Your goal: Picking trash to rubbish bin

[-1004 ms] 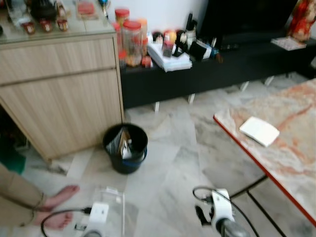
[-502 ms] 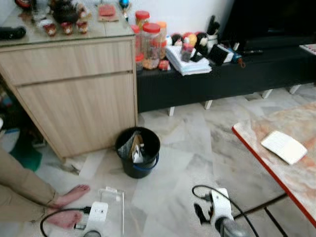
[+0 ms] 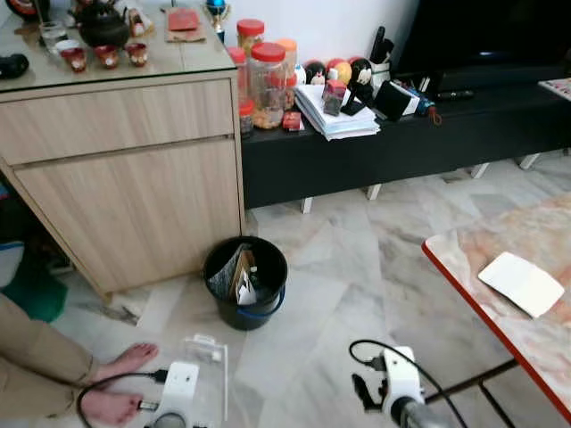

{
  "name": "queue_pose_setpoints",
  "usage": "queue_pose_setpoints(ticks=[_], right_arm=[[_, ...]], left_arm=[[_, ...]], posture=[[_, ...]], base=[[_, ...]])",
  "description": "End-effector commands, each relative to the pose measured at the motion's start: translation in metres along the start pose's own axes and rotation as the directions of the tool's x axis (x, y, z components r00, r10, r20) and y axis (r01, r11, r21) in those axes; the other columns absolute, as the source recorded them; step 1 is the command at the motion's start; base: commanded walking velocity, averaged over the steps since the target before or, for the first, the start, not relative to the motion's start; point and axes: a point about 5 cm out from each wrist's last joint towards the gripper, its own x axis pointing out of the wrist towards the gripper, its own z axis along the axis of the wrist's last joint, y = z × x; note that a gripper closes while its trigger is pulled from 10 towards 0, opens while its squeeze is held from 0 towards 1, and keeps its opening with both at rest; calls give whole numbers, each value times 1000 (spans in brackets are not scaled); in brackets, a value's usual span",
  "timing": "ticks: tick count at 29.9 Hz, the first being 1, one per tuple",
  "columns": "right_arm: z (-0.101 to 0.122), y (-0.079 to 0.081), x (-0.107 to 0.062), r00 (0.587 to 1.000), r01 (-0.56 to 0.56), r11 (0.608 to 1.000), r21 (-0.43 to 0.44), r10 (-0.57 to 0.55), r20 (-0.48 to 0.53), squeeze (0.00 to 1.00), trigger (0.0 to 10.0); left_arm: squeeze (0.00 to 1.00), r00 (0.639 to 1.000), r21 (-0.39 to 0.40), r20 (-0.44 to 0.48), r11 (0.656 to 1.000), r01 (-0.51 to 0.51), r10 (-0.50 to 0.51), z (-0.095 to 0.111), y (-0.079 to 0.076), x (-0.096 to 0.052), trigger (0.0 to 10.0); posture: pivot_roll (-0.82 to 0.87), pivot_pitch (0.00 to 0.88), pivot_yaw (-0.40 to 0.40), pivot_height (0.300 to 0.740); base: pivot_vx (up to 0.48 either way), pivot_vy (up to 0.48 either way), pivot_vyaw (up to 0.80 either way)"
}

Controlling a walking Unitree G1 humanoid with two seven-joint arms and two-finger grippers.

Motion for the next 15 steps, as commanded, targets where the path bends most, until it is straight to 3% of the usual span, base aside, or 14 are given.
queue_pose_setpoints(ticks=[1, 10, 15], right_arm=[[2, 8, 2, 1000, -9, 1000, 23, 9, 7, 0, 10000], [-1, 14, 2, 1000, -14, 999, 49, 14, 6, 0, 10000], [-5, 14, 1, 1000, -16, 1000, -1, 16, -12, 0, 10000]], left_arm=[[0, 1000, 33, -27, 999, -12, 13, -10, 10, -1, 10000], [0, 999, 45, -29, 999, -22, 24, -12, 18, -1, 10000], [0, 998, 36, -36, 998, -42, 43, -14, 23, -1, 10000]], posture=[[45, 89, -43, 740], [41, 71, -20, 740], [51, 60, -20, 740]], base=[[289, 0, 0], [285, 0, 0], [289, 0, 198]])
